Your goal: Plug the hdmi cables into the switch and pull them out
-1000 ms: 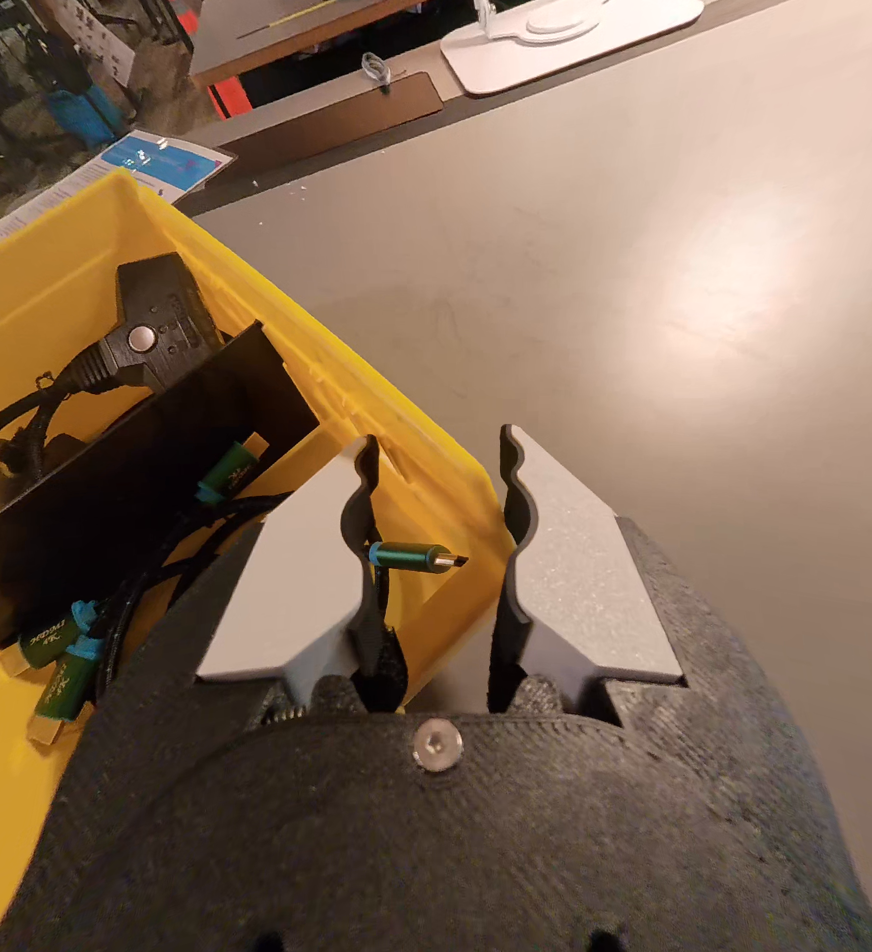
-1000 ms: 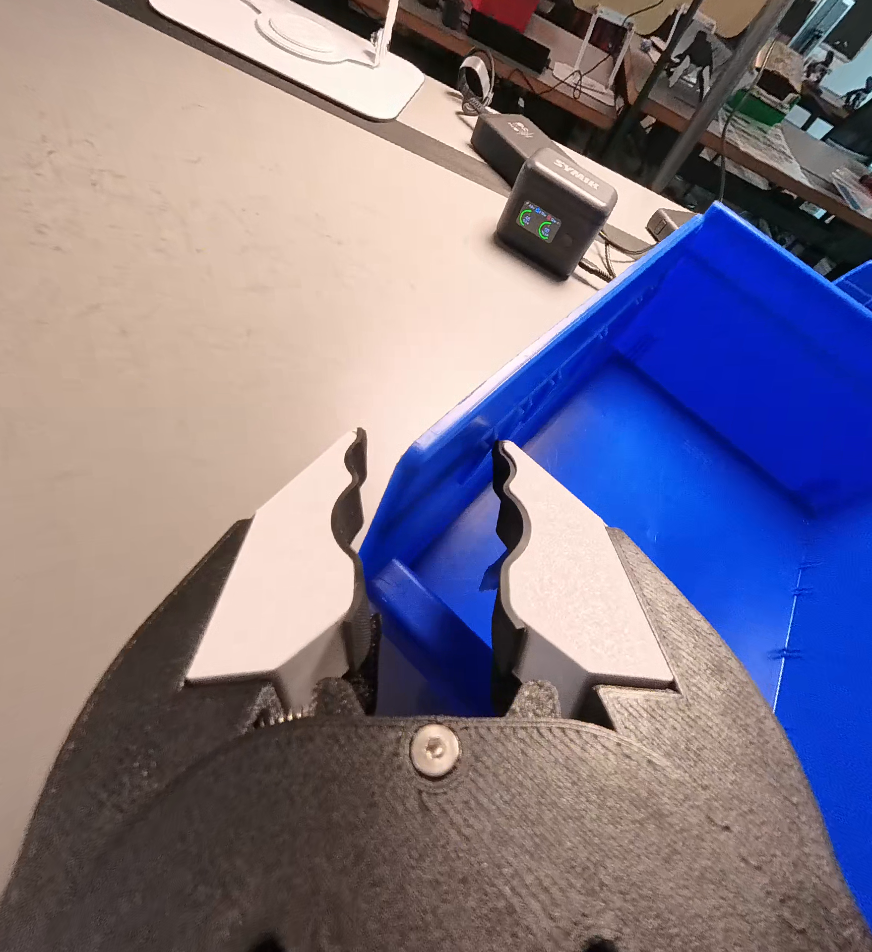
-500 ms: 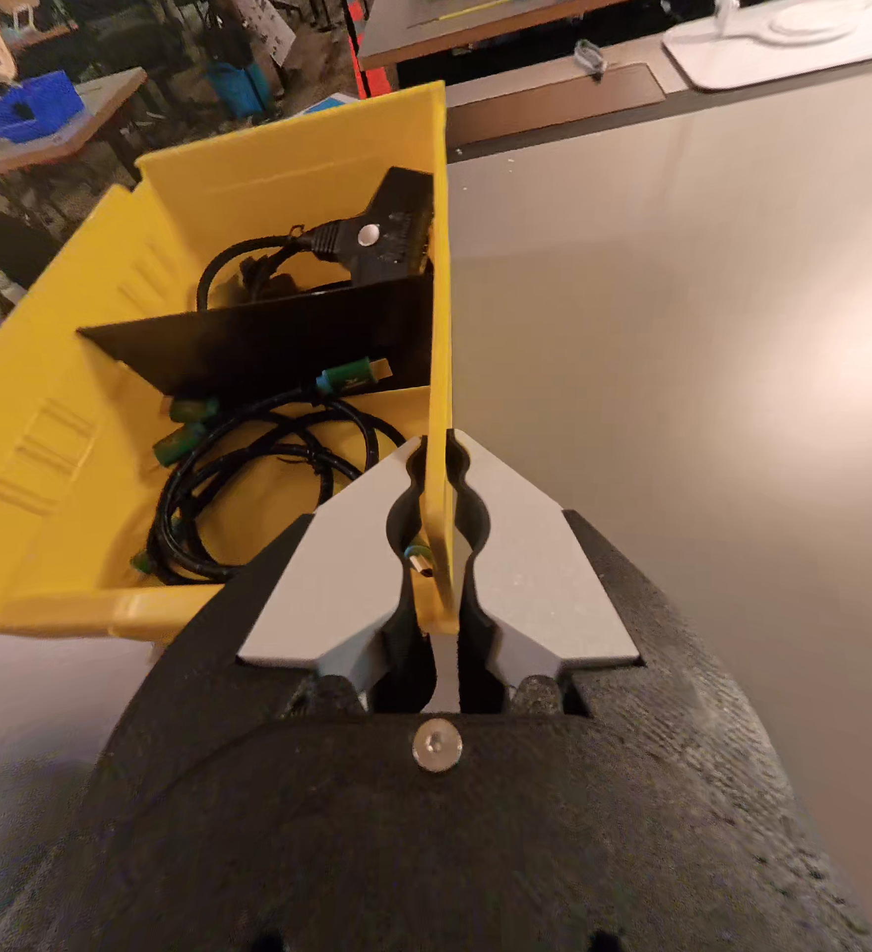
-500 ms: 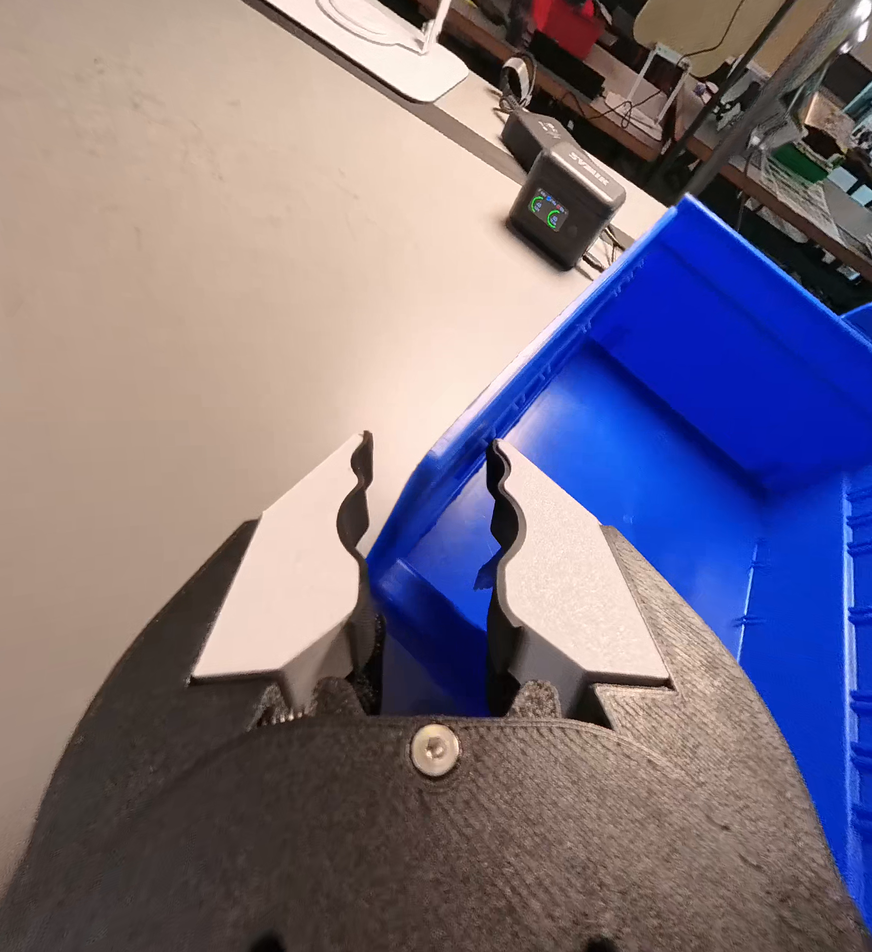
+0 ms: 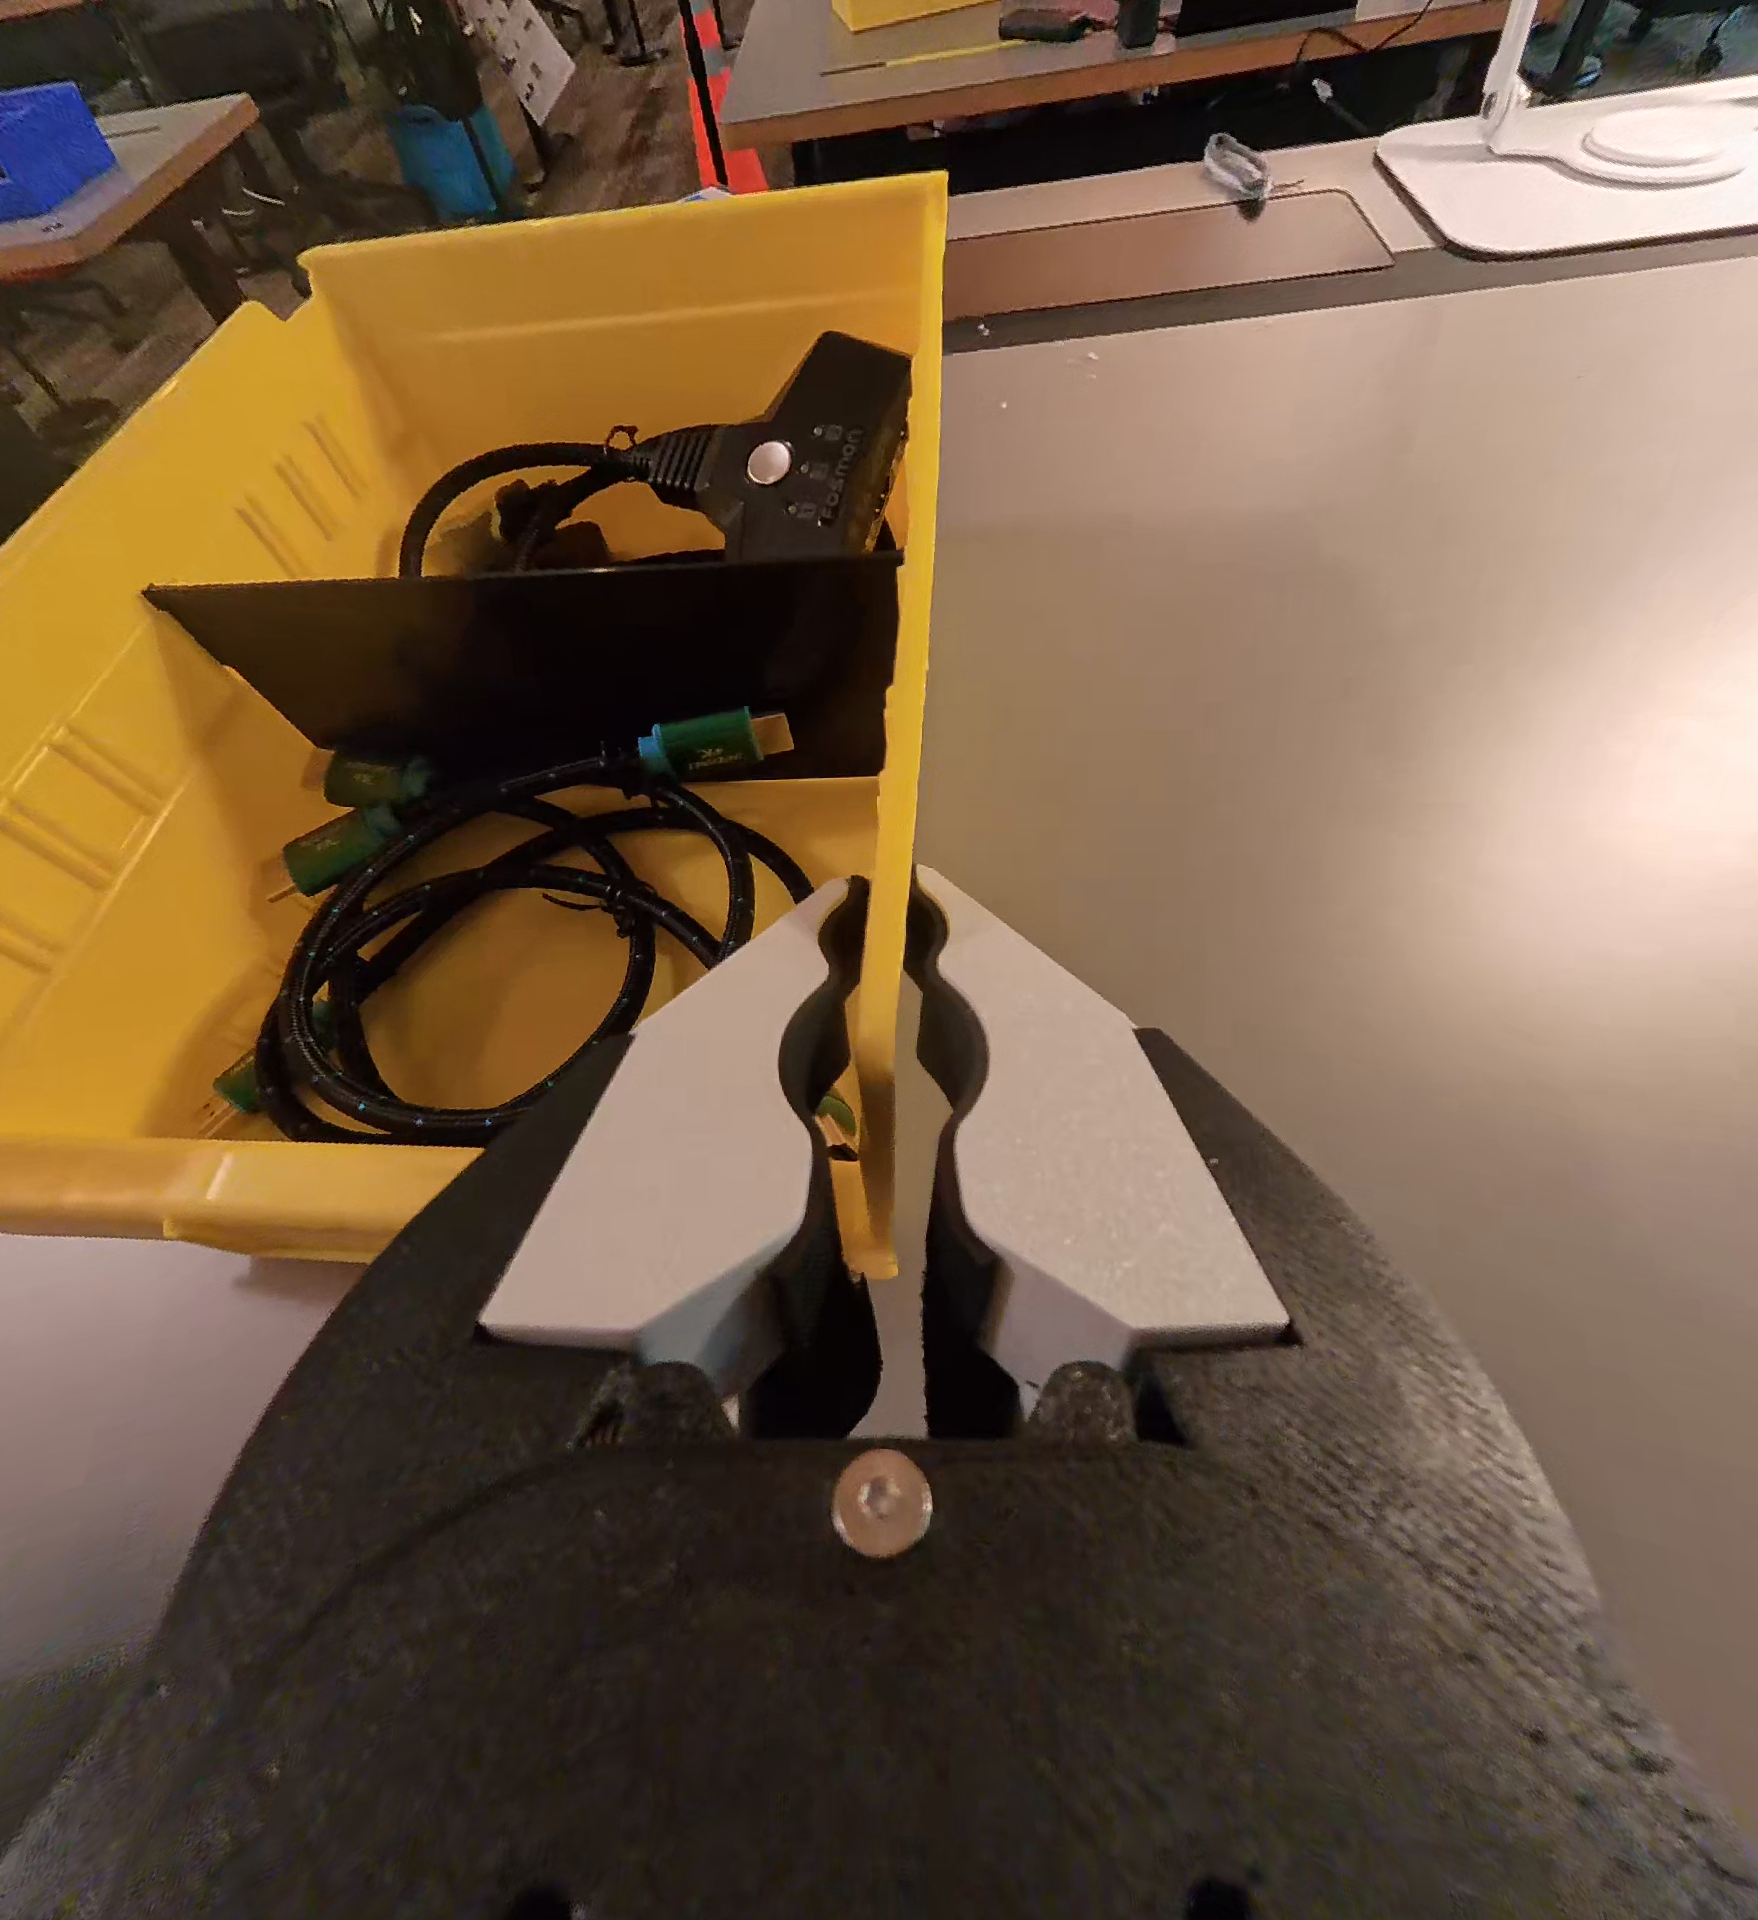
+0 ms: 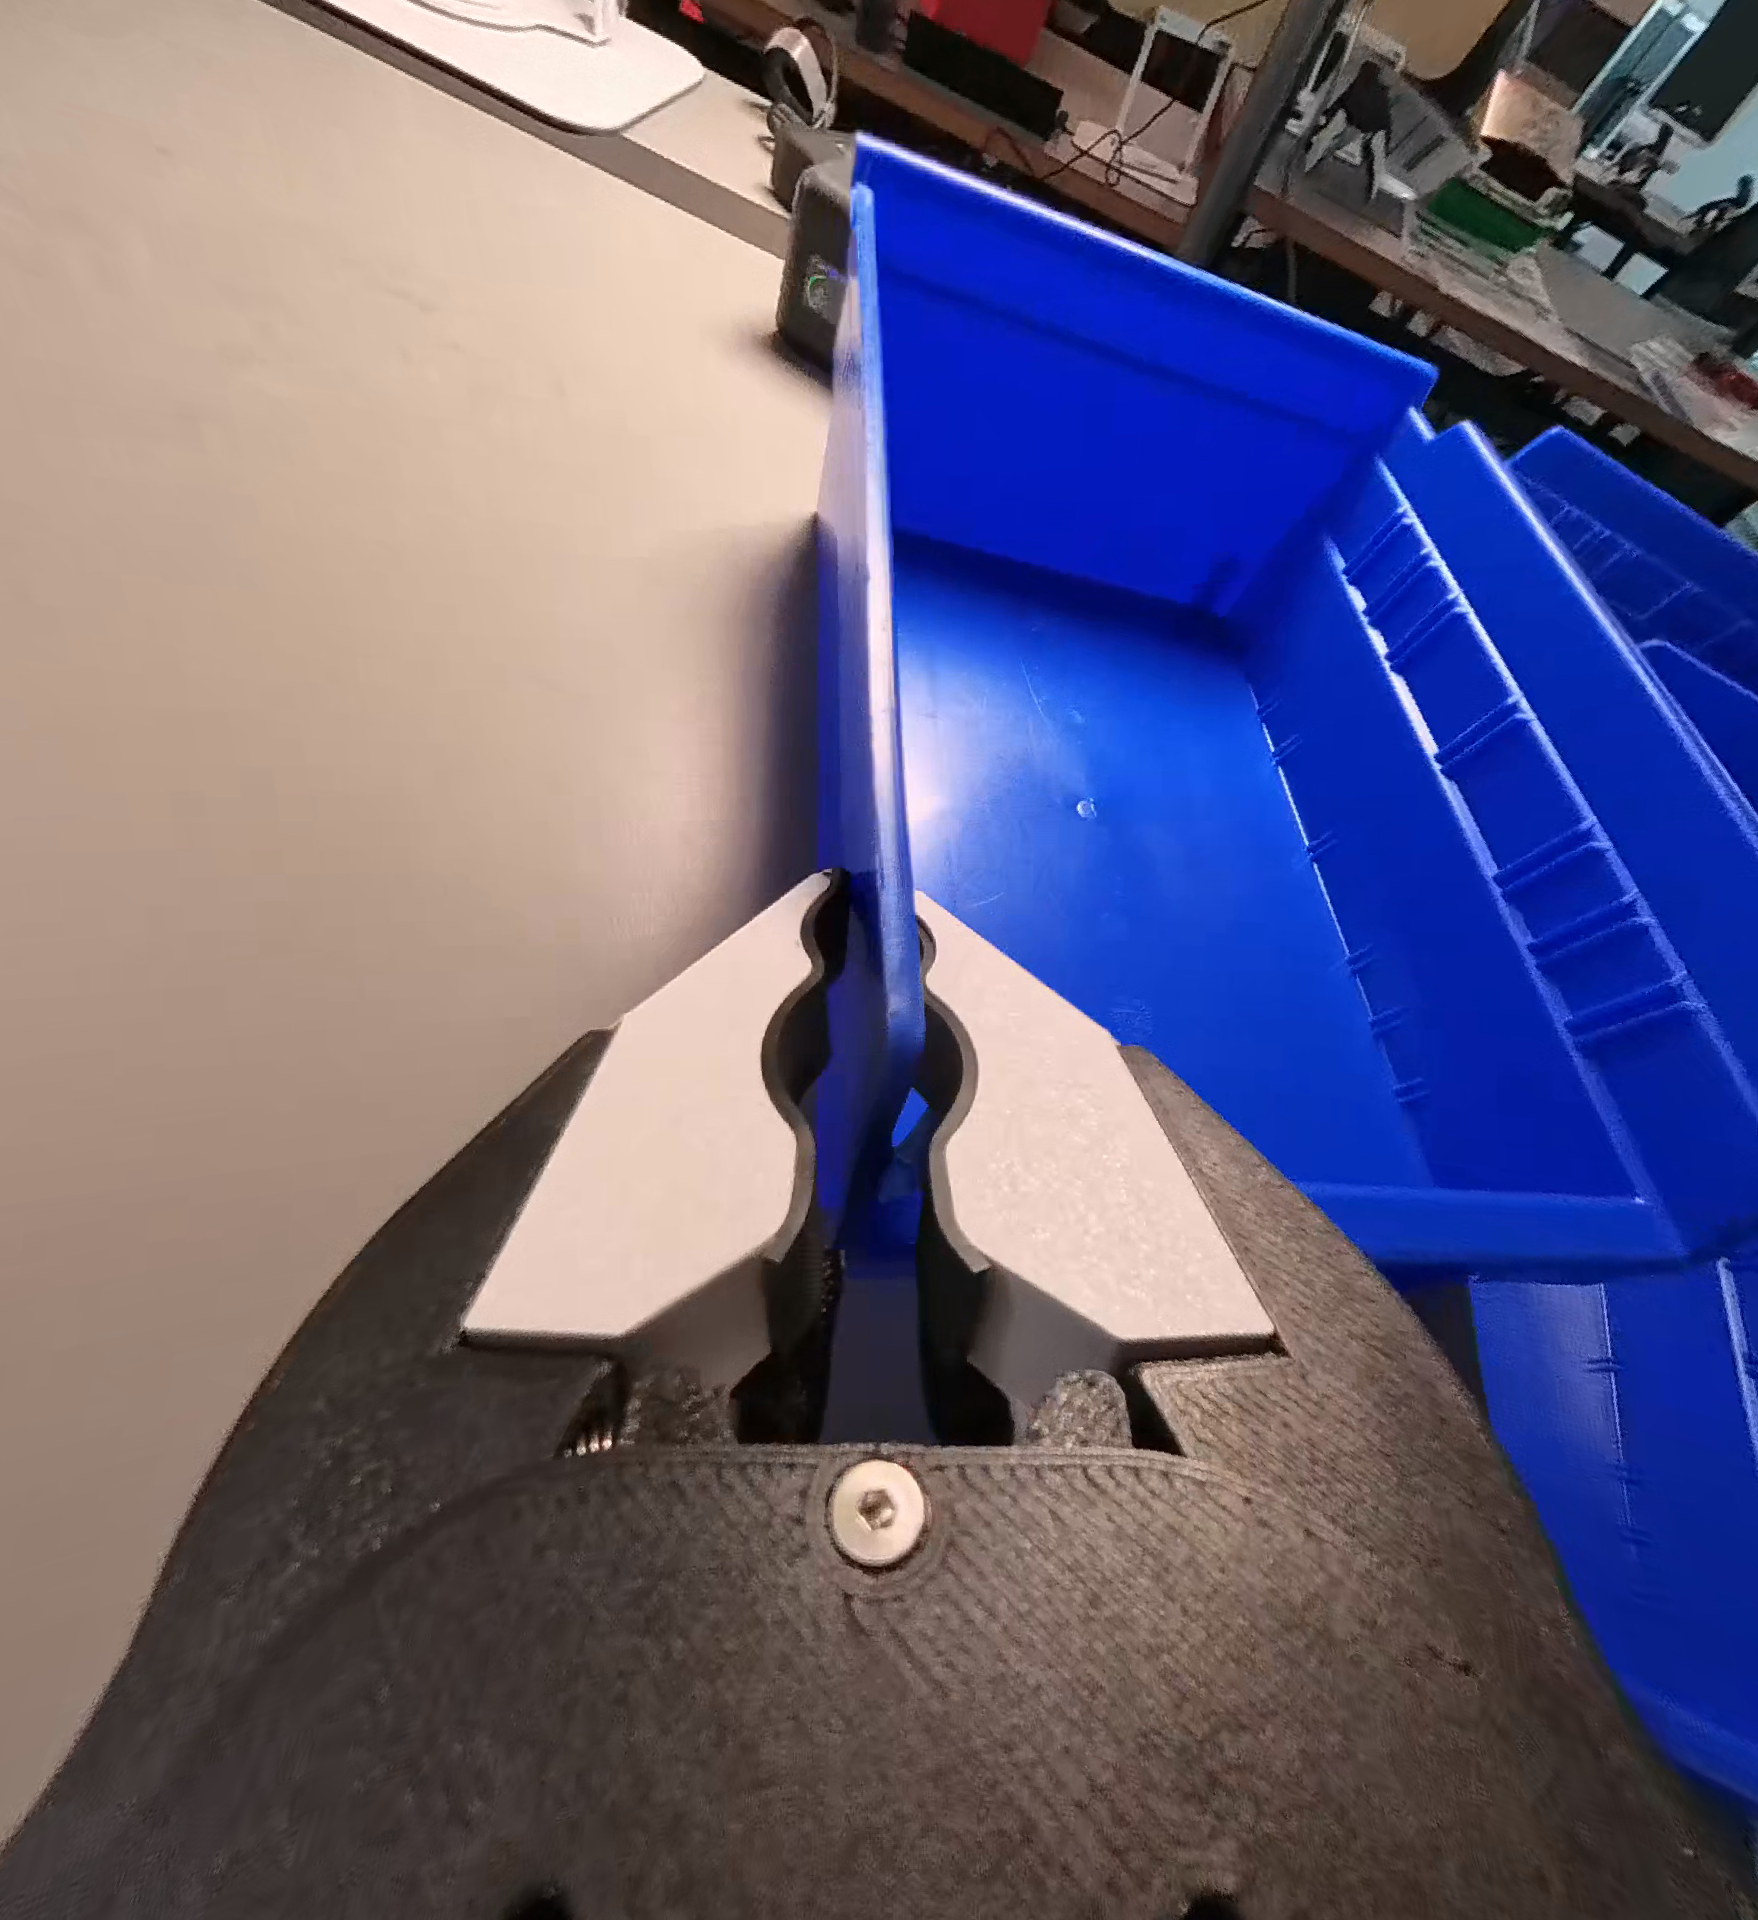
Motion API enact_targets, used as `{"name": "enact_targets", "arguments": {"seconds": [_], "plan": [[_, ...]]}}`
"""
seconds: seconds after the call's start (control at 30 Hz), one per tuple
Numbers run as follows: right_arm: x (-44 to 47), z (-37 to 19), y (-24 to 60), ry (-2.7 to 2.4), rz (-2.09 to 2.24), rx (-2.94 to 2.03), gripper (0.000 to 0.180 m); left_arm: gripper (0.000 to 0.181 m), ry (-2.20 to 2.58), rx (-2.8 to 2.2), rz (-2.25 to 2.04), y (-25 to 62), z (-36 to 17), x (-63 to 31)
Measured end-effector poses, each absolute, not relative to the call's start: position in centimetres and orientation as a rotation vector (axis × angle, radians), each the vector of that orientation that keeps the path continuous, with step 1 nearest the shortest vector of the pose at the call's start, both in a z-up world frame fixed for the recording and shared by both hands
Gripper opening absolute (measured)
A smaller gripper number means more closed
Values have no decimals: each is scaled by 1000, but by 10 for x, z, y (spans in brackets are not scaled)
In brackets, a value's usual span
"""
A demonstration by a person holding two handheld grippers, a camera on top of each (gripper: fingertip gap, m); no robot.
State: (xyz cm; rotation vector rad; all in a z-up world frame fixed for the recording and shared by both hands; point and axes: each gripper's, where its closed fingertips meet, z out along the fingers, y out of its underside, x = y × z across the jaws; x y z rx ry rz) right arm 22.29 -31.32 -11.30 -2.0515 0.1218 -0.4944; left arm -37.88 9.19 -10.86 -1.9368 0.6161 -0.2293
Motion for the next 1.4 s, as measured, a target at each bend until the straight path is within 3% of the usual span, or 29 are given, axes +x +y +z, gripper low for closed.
{"name": "enact_targets", "arguments": {"seconds": [0.23, 0.37, 0.47, 0.7, 0.8, 1.07, 1.4], "plan": [[221, -112, -308, 124, -515, -2051, 8, 8, 654, -1950, -232, 91, -109, -378], [218, -89, -337, 120, -544, -2043, 21, 37, 657, -1900, -416, 64, -70, -374], [204, -62, -344, 107, -496, -1979, 25, 46, 595, -1822, -497, 62, -26, -379], [95, -65, -250, -121, 42, -1903, 27, 60, 403, -1968, -744, 154, -3, -359], [61, -79, -203, -239, 134, -1938, 27, 59, 284, -2115, -894, 211, -17, -339], [50, -115, -111, -401, 146, -2053, 27, 49, 71, -2590, -626, 294, -114, -336], [72, -135, -117, -389, 151, -2026, 28, 54, -22, -2690, -730, 301, -139, -320]]}}
